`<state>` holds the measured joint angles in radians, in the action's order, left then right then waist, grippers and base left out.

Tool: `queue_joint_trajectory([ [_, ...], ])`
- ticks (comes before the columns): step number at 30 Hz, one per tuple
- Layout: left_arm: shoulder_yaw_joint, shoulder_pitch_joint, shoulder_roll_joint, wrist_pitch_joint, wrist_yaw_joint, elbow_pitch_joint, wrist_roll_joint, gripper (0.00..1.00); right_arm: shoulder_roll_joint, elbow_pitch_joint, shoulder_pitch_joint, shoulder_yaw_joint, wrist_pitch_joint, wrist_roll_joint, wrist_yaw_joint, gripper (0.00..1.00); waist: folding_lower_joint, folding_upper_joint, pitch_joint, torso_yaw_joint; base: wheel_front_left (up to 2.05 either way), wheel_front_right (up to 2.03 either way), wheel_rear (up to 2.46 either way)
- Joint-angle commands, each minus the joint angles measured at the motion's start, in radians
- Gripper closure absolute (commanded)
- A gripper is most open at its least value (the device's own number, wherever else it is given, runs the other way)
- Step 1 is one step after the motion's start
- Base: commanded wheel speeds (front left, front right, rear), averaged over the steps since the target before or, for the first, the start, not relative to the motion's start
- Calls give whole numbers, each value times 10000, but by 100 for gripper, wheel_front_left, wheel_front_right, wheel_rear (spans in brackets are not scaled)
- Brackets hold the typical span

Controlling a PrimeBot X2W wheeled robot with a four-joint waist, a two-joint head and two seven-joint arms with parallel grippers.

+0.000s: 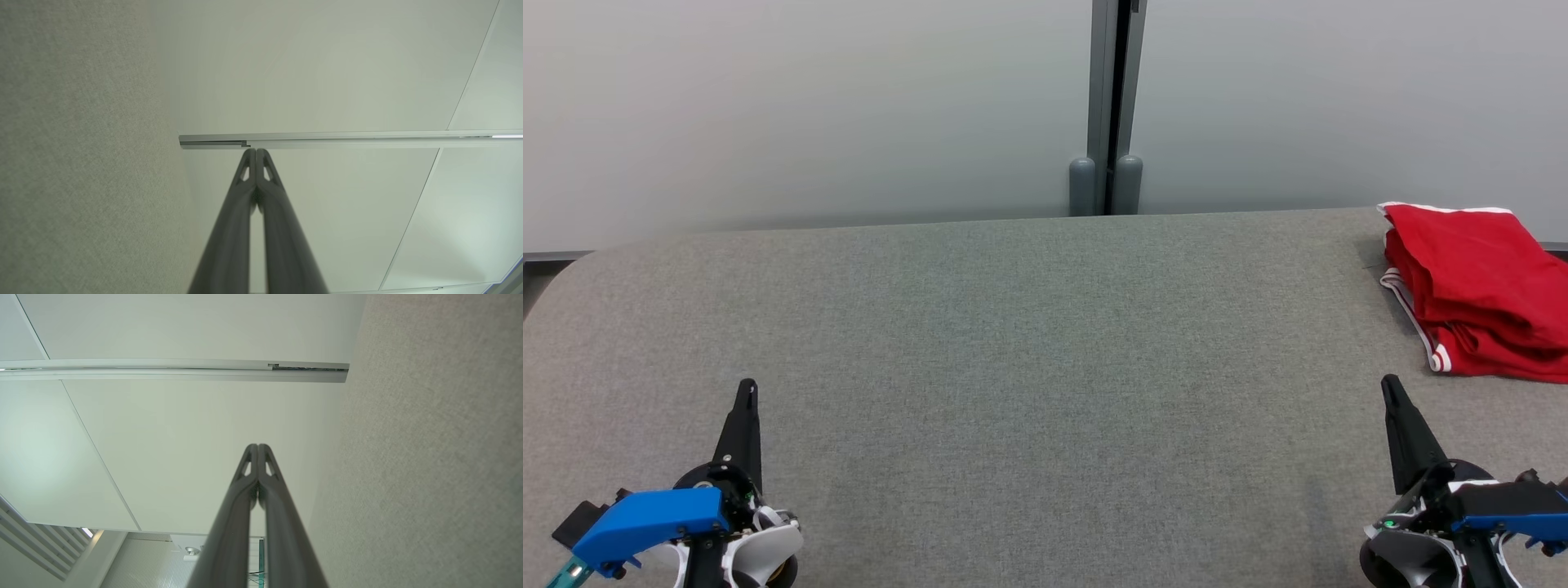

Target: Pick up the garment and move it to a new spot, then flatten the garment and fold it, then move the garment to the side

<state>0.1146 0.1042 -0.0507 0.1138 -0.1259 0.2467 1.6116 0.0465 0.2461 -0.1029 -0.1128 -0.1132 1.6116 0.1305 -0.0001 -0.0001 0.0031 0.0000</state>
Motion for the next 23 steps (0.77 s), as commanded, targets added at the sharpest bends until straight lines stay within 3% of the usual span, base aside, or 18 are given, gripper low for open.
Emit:
queue_joint_trajectory([
  [1,20,98,20,41,-104,-40,25,100,69,-25,-109,-31,-28,27,4,100,1,1,0,0,0,0,0],
  [23,18,98,20,40,-103,-42,24,100,69,-25,-108,-30,-27,27,4,100,1,1,0,0,0,0,0],
])
